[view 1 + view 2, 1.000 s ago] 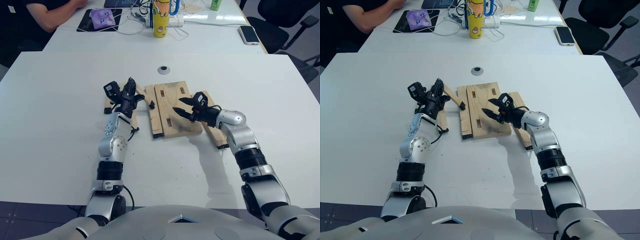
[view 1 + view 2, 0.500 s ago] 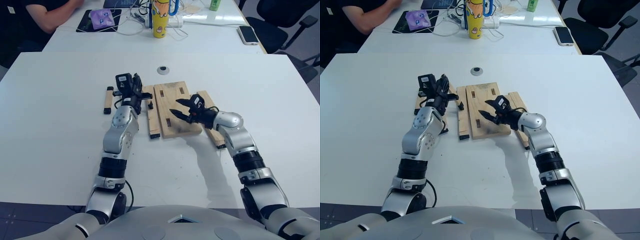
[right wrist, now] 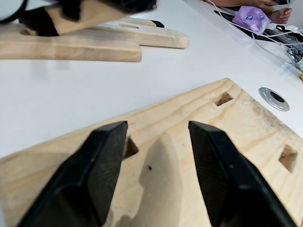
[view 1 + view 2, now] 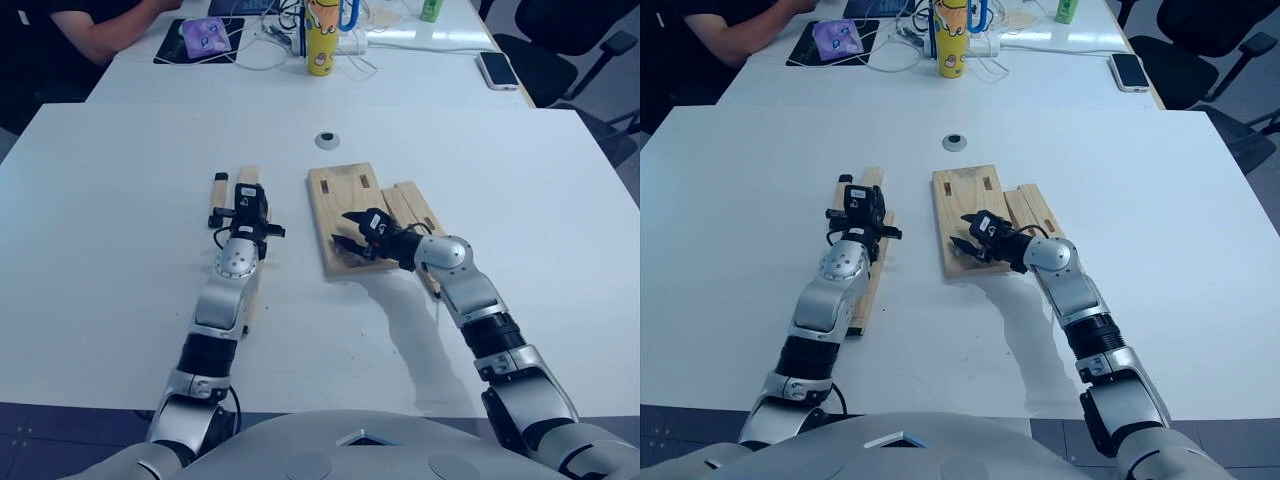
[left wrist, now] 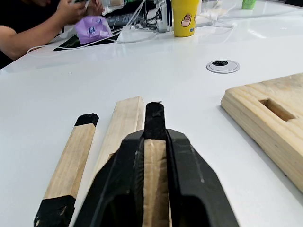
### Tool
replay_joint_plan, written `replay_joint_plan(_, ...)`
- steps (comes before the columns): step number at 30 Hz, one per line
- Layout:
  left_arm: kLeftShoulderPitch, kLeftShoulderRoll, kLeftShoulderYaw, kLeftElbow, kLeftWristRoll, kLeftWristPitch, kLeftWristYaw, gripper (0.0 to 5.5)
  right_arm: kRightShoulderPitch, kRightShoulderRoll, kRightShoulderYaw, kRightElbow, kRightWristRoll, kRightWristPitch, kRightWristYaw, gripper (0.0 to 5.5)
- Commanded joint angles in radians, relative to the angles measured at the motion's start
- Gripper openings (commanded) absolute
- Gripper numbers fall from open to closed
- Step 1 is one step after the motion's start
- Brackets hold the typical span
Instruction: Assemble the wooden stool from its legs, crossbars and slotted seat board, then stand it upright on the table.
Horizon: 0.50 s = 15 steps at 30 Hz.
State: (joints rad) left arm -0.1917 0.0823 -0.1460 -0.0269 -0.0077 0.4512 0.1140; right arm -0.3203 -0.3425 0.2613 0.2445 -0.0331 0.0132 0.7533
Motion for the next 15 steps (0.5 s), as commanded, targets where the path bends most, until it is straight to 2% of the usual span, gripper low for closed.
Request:
replay_joint_plan(1,0.100,0.012,0.030,-0.031,-0.008,-0.032,-0.039,0.46,0.024,-0.012,0.002,-0.019,-0.008,-0.001,-0.008,2.38)
replay_joint_plan(9,0.045,-0.009,0.089,-0.146,-0.052,-0.117,-0.100,0.46,0.057,0.008,0.005,-0.049,0.010,0.002,-0.013,2.38)
replay_joint_plan(15,-0.044,-0.050,0.176,-0.272,-0.215,-0.124,-0.157,0.46,0.083,0.053,0.012,-0.138,0.058,0.040,-0.009,2.38)
